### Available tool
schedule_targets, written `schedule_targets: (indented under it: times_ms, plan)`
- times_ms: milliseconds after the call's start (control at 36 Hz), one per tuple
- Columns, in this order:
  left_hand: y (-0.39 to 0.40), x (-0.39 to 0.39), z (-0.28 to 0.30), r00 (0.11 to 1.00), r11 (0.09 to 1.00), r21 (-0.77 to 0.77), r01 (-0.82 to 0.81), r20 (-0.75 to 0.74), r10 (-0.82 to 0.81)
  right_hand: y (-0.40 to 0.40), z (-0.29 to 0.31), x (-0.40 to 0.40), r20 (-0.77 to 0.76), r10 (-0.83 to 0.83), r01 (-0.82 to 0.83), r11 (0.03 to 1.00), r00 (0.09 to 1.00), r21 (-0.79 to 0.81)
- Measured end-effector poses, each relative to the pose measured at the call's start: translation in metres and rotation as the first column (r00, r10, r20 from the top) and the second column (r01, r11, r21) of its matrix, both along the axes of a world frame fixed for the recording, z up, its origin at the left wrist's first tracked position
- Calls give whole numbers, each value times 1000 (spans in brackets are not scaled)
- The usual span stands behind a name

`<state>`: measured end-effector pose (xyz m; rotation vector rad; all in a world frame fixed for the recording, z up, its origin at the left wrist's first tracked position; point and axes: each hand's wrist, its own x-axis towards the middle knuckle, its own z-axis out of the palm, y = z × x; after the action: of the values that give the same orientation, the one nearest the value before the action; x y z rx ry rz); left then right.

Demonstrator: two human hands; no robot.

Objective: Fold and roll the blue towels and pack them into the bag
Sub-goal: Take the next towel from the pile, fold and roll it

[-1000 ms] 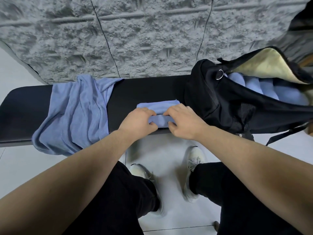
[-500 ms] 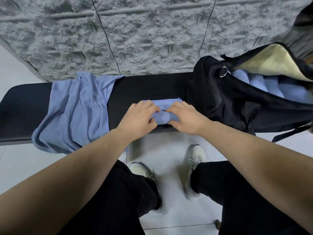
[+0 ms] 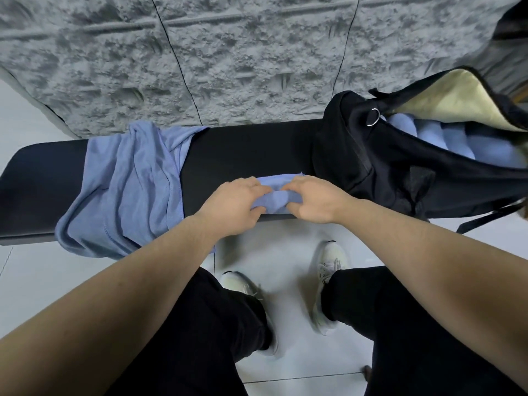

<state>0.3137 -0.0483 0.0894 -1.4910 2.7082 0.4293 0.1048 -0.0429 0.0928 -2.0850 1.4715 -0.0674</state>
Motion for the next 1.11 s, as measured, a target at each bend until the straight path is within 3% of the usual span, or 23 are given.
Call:
schedule_targets:
  times_ms: [111,333,472,556,639,778,917,1111]
  plan:
    - [-1,-2,1,1000,999,36,-27,8,27,2,-5,2,-36,-20,16,995,999,-99]
    - [-10,-7,-1,994,990,96,-107,11,107,5,-13,-2,61,22,3,925,998,-379]
    - [-11,-7,-3,993,989,89,-118,3,118,5,-22,-2,-42,60,-71,928,997,-367]
    - [-9,-4,-6,990,993,52,-110,-81,114,3,-24,-2,-50,40,-55,937,998,-344]
    - [-7,-1,-8,982,994,-54,-99,-169,89,-1,-24,-1,-26,24,-31,955,999,-297]
    - [-10,5,-7,984,981,-187,-49,-176,16,-11,-24,-1,16,-19,22,977,1000,-214]
    - [-13,6,-6,994,987,-154,-40,-110,23,-16,-22,2,-14,-41,37,971,999,-238]
    - [-21,-2,-10,980,988,-65,-137,-153,126,-15,-23,3,-84,-47,9,916,995,-401]
